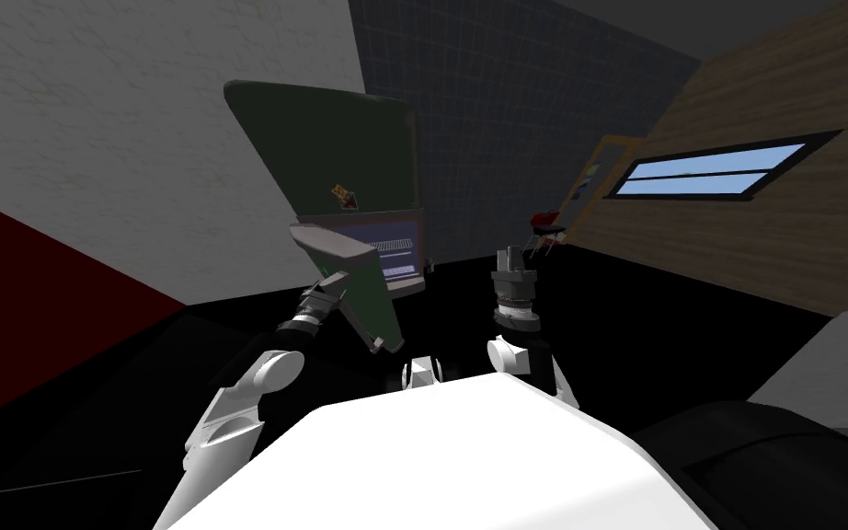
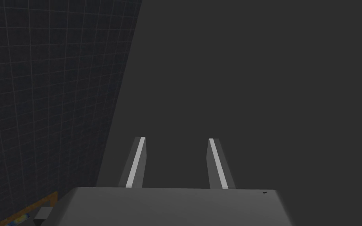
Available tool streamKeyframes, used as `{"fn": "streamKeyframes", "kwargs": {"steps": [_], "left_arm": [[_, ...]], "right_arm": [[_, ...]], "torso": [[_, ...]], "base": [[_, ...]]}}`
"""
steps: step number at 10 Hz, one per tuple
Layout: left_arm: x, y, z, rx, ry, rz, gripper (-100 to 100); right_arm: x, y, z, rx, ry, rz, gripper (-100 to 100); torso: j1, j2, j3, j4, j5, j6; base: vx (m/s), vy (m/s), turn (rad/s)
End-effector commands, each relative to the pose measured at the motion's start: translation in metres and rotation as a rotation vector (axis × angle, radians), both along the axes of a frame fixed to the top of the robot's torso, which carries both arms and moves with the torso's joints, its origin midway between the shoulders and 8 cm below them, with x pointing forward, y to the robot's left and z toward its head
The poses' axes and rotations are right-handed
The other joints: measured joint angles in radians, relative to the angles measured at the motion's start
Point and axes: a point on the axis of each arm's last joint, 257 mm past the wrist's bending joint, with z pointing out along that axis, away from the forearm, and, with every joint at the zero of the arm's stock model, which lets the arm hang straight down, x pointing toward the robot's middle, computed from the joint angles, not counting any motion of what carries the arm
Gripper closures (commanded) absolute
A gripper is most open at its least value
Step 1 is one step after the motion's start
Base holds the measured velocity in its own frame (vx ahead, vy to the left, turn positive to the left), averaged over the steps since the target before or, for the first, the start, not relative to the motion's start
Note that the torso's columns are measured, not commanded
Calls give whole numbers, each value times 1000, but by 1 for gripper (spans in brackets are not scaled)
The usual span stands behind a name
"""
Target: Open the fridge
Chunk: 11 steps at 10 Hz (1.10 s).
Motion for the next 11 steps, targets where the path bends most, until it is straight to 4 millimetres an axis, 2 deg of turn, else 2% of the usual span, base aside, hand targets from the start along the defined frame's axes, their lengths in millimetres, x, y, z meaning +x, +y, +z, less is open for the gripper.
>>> {"fn": "streamKeyframes", "kwargs": {"steps": [1,2,3,4,5,6,9,10,11], "left_arm": [[-1,-15,2,6,-3,-34,100],[-1,-15,2,6,-3,-34,100],[-3,-26,2,6,-3,-59,100],[-3,-26,2,6,-3,-59,100],[-4,-37,1,6,-2,-84,100],[-4,-37,1,6,-2,-84,100],[-9,-58,1,4,0,-132,100],[-17,-57,9,-3,8,-141,-100],[-21,-57,15,-4,7,-149,-100]], "right_arm": [[0,0,0,0,0,0,0],[0,0,0,0,0,0,0],[0,0,0,0,0,0,0],[0,0,0,0,0,0,0],[0,0,0,0,0,0,0],[0,0,0,0,0,0,0],[0,0,0,0,0,0,0],[0,0,0,0,0,0,0],[0,0,0,0,0,0,0]], "torso": [[1,-5,-3,1,-1,-1],[4,-6,-4,1,-1,0],[8,-8,-6,1,0,-1],[7,-8,-6,1,0,0],[3,-7,-5,0,0,-1],[1,-6,-4,0,0,1],[3,-7,-5,0,0,0],[2,-7,-5,0,0,1],[-9,-9,-6,-1,-3,0]], "base": [[-111,282,-104],[-117,310,-62],[-147,287,-101],[-157,248,-55],[-132,247,-102],[-121,289,-52],[-117,282,-86],[-18,106,62],[91,-30,165]]}}
